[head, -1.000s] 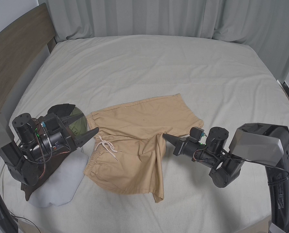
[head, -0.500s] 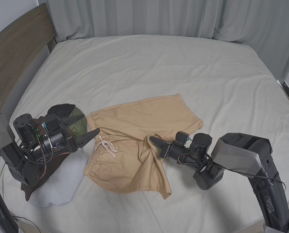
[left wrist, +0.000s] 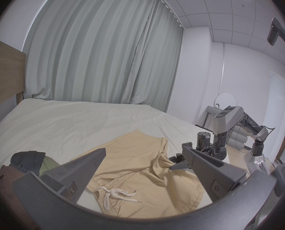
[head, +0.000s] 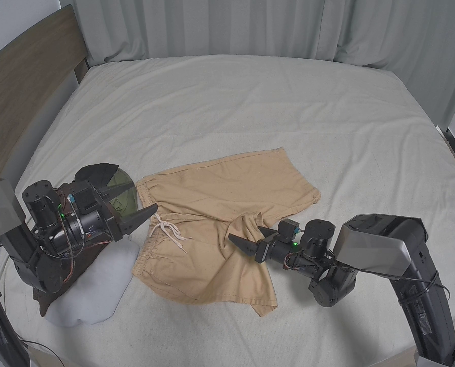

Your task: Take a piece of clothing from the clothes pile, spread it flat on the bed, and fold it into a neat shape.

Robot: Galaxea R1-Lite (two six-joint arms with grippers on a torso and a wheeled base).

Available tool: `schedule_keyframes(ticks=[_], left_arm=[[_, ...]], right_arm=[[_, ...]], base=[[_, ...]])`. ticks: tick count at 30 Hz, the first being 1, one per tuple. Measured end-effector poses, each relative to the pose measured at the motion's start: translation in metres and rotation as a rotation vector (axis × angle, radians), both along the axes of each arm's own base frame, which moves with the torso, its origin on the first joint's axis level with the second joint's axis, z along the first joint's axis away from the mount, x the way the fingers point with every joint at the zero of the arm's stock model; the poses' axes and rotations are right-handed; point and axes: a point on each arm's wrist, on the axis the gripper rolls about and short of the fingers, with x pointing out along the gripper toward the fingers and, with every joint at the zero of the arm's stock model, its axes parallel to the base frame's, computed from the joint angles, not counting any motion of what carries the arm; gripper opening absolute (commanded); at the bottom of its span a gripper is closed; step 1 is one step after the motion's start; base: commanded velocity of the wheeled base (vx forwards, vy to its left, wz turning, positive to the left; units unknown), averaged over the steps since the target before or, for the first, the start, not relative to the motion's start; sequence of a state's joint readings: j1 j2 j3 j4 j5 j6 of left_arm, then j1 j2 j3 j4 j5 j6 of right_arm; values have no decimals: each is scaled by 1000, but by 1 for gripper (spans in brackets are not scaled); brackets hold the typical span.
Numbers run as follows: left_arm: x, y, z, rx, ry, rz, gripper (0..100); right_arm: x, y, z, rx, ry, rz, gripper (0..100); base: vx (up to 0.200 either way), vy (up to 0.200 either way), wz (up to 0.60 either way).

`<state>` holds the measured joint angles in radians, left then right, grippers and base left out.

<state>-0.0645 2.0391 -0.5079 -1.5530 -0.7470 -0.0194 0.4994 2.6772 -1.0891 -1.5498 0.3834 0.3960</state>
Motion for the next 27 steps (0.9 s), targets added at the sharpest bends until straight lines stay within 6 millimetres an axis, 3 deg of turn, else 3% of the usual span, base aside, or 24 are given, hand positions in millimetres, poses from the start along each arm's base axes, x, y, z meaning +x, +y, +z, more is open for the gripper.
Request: schedule_keyframes(ticks=[13, 20, 27], left_arm=[[0, 0, 0, 0, 0, -1, 100], [-1, -2, -1, 2, 6, -7, 100], [-2, -3, -2, 3, 7, -11, 100]], right_arm=[[-38, -50, 24, -117, 64, -51, 100], [-64, -69, 19, -175, 155, -30, 100], [-76, -67, 2, -209, 219, -2, 100]], base=[[0, 0, 0], [0, 0, 0], [0, 0, 0]])
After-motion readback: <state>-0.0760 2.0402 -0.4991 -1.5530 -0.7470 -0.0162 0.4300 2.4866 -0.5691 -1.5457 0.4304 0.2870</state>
